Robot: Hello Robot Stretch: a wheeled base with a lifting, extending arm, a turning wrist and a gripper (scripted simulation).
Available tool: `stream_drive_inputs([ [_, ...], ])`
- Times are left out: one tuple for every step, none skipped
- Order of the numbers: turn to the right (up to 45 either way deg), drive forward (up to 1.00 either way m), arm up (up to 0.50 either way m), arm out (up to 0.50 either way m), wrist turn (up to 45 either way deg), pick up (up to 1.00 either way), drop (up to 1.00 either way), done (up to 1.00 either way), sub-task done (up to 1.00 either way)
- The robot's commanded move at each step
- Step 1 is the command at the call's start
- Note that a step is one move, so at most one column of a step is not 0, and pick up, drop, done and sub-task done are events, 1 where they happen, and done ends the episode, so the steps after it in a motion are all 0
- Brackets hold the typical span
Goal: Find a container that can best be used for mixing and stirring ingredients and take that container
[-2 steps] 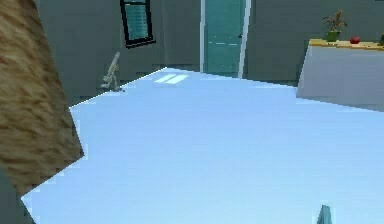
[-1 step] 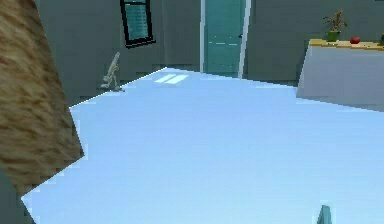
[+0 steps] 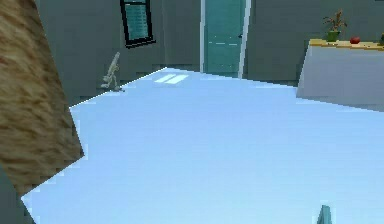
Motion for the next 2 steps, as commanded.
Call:
stream_drive_inputs([
  [0.0, 0.00, 0.00, 0.00, 45.0, 0.00, 0.00, 0.00, 0.00],
  [0.0, 0.00, 0.00, 0.00, 45.0, 0.00, 0.00, 0.00, 0.00],
])
